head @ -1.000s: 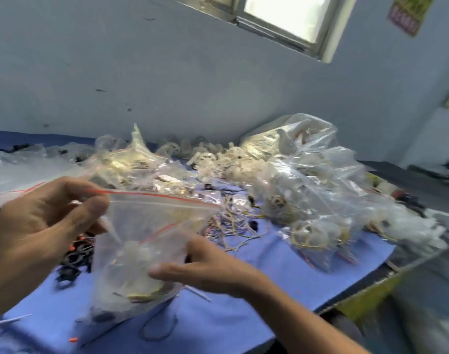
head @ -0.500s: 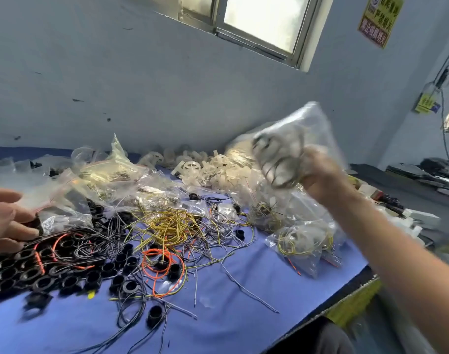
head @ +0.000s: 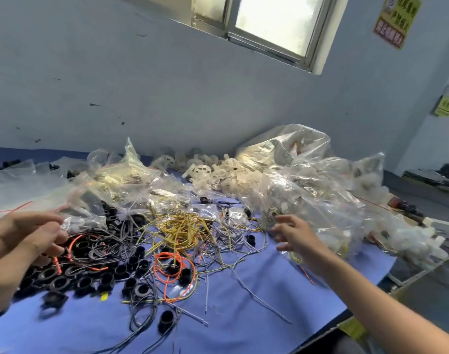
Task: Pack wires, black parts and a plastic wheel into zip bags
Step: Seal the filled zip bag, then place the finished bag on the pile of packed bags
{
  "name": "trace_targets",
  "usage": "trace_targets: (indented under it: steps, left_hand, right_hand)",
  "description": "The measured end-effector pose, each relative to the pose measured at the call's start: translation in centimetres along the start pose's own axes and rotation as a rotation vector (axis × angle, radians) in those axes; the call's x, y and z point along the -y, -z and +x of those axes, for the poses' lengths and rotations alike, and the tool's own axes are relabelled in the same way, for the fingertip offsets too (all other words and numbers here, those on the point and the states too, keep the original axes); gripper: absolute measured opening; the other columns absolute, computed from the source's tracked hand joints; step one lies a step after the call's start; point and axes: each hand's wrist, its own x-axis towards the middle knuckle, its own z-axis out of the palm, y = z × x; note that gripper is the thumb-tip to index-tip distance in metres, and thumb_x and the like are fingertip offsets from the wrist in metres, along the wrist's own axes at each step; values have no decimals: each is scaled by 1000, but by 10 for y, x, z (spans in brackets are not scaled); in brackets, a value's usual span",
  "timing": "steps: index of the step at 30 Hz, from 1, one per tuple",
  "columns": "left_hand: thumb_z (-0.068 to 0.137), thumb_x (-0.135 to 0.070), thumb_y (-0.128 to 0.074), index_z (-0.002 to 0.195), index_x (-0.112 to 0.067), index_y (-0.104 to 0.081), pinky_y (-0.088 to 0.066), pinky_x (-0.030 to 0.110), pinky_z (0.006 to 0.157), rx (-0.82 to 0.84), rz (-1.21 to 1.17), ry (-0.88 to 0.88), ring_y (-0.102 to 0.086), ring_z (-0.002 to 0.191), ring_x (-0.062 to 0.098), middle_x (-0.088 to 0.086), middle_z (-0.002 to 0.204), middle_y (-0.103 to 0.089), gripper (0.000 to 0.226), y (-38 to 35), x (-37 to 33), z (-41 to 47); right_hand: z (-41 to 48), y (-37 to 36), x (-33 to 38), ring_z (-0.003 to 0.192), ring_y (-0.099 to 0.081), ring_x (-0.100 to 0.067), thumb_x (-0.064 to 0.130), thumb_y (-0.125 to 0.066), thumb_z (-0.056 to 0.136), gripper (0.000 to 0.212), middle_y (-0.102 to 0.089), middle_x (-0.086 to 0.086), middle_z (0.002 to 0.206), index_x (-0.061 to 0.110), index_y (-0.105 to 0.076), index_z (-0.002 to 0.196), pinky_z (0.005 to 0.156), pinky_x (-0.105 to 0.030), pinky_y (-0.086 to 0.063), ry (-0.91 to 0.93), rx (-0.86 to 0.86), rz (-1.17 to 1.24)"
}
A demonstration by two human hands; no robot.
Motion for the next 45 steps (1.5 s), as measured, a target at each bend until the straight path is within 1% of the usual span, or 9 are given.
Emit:
trace_targets:
  steps: [7, 13, 17, 19, 24, 27, 32, 37, 45]
  left_hand:
    - [92, -9, -62, 95, -16, -71, -54, 12, 67, -100, 58, -63, -69, 73, 6, 0, 83, -75, 12, -2, 4, -12]
    - [93, -37, -62, 96, -40, -66, -55, 40, 82, 35, 362, -23, -67, 86, 13, -11, 88, -71, 6, 17, 17, -14]
    - [97, -37, -56, 96, -49, -57, -53, 26, 71, 85, 635, -32, -62, 77, 0, -22, 84, -66, 12, 27, 29, -18]
    - [98, -36, -55, 95, -46, -57, -50, 18, 68, 97, 645, -17, -62, 77, -2, -20, 83, -67, 11, 26, 30, -18]
    - [98, -36, -52, 96, -36, -61, -49, 28, 76, 109, 673, -8, -59, 77, 2, -18, 79, -65, 9, 25, 29, -20]
    - [98, -36, -52, 96, -34, -59, -47, 31, 77, 103, 725, -24, -55, 75, 7, -18, 71, -59, 8, 27, 33, -21]
    - [98, -37, -50, 101, -33, -58, -47, 32, 83, 106, 722, 8, -59, 89, 8, -19, 90, -65, 10, 21, 35, -21]
    - [96, -40, -47, 103, -39, -51, -50, 31, 80, 155, 693, 32, -61, 86, 11, -16, 86, -64, 8, 13, 38, -21]
    - [97, -40, -43, 94, -40, -42, -48, 35, 82, 140, 703, 15, -60, 93, 16, -12, 93, -63, 4, 14, 36, -18]
  right_hand:
    - [-33, -71, -31, 88, -62, -7, 12, -62, 91, 25, -67, 6, 97, 22, -61, 114, 78, -24, -48, 401, 69, -419]
    - [-48, -110, -57, 92, -67, -26, 4, -73, 82, 29, -70, -1, 98, 14, -68, 108, 83, -41, -52, 532, 94, -611]
    - [-52, -138, -30, 101, -62, -34, 5, -78, 78, 32, -70, -6, 105, 14, -70, 107, 91, -47, -46, 626, -1, -677]
    - [-54, -164, -1, 105, -60, -29, 11, -76, 82, 29, -68, -2, 110, 17, -68, 110, 91, -40, -44, 707, 76, -640]
    - [-53, -261, 86, 114, -53, -11, 26, -58, 96, 23, -62, 5, 125, 23, -63, 118, 99, -34, -45, 952, 391, -561]
    - [-50, -332, 124, 132, -42, -19, 25, -49, 98, 28, -49, 0, 144, 22, -63, 123, 113, -41, -35, 1067, 506, -676]
    - [-43, -411, 160, 138, -39, -27, 19, -42, 99, 37, -43, -7, 151, 16, -58, 132, 113, -45, -34, 1152, 525, -778]
    - [-49, -463, 176, 102, -60, -23, 15, -41, 98, 27, -66, -2, 110, 10, -68, 99, 90, -40, -49, 1201, 586, -739]
    - [-37, -493, 164, 134, -42, -31, 17, -33, 101, 35, -55, -21, 132, -2, -61, 108, 107, -43, -35, 1215, 787, -1112]
